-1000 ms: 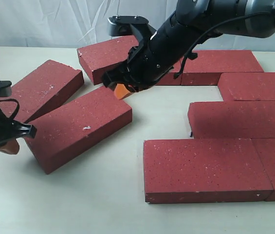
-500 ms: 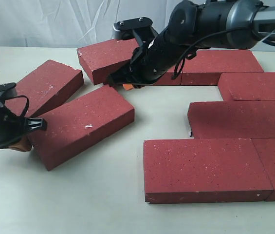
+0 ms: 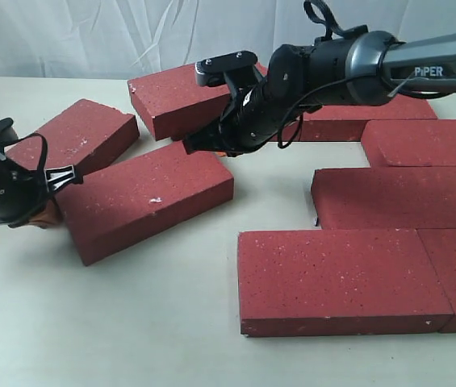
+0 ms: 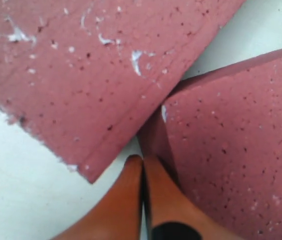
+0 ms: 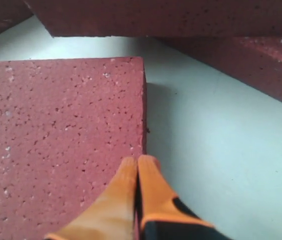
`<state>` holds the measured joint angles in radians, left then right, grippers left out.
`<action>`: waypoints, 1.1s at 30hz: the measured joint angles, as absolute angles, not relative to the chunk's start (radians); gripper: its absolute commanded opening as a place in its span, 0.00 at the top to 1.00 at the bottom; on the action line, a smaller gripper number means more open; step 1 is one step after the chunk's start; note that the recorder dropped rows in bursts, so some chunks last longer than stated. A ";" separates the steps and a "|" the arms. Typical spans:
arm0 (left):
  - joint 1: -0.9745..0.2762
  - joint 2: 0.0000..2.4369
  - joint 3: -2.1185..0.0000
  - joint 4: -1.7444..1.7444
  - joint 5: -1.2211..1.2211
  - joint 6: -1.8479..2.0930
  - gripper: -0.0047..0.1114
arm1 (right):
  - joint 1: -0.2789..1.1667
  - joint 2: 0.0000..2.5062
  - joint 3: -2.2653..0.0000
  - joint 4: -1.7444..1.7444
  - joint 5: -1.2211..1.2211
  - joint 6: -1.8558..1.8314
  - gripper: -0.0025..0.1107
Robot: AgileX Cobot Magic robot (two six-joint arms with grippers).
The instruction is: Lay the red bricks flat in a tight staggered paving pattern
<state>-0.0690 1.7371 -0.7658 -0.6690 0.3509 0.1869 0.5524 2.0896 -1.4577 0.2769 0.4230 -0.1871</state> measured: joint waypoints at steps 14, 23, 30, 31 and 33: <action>-0.069 1.738 -0.768 -0.650 0.366 0.196 0.96 | 0.552 2.001 -1.458 0.287 0.511 -0.137 0.98; -0.089 1.698 -0.815 -0.396 0.487 0.019 0.96 | 0.552 1.940 -1.458 0.198 0.628 -0.135 0.98; -0.141 1.766 -0.819 -0.342 0.441 -0.043 0.96 | 0.552 1.940 -1.458 0.184 0.637 -0.135 0.98; -0.147 1.776 -0.821 -0.342 0.434 -0.044 0.96 | 0.552 1.940 -1.458 0.182 0.638 -0.135 0.98; -0.154 1.800 -0.842 -0.342 0.418 -0.045 0.96 | 0.552 1.940 -1.458 0.169 0.642 -0.135 0.98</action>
<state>-0.1538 1.8001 -0.8420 -0.3421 0.4185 -0.0452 0.5524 1.9403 -1.4577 0.1692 0.6422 -0.1347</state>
